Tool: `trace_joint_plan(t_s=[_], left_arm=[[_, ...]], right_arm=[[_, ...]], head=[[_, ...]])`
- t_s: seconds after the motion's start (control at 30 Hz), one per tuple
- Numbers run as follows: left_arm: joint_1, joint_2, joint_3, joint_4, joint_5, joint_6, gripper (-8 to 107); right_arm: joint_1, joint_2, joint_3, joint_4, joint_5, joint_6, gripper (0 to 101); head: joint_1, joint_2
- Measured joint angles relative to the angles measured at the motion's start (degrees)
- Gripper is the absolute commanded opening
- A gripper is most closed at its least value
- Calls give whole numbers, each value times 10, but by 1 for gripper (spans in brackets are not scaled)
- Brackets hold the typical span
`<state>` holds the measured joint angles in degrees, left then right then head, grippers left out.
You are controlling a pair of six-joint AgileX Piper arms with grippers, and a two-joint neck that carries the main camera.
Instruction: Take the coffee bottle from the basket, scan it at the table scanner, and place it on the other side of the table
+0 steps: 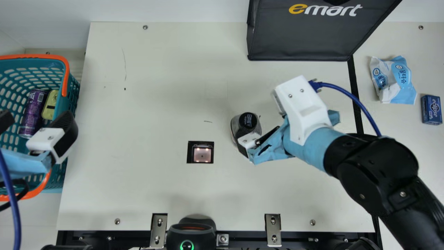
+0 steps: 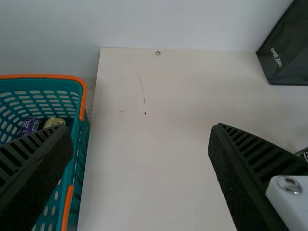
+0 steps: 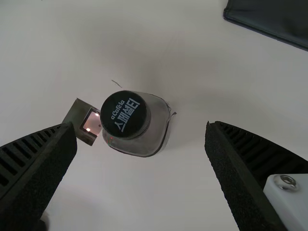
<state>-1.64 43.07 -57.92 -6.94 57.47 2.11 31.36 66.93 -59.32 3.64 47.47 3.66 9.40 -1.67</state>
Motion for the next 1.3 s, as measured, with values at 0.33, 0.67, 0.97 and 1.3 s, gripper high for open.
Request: trace_joint_plan(t_s=[0.33, 0.67, 0.97, 1.3], left_arm=[[0, 0, 0, 0, 0, 0, 90], [0, 0, 0, 0, 0, 0, 90], [0, 0, 0, 0, 0, 0, 90], [0, 0, 0, 0, 0, 0, 90]], right_arm=[[14, 34, 32, 3, -58, -61, 95], [12, 54, 59, 23, -115, -129, 62], [3, 54, 63, 37, -128, -155, 2], [4, 29, 19, 25, -98, -120, 0]], head=[[0, 0], [0, 0], [0, 0], [-1, 0]])
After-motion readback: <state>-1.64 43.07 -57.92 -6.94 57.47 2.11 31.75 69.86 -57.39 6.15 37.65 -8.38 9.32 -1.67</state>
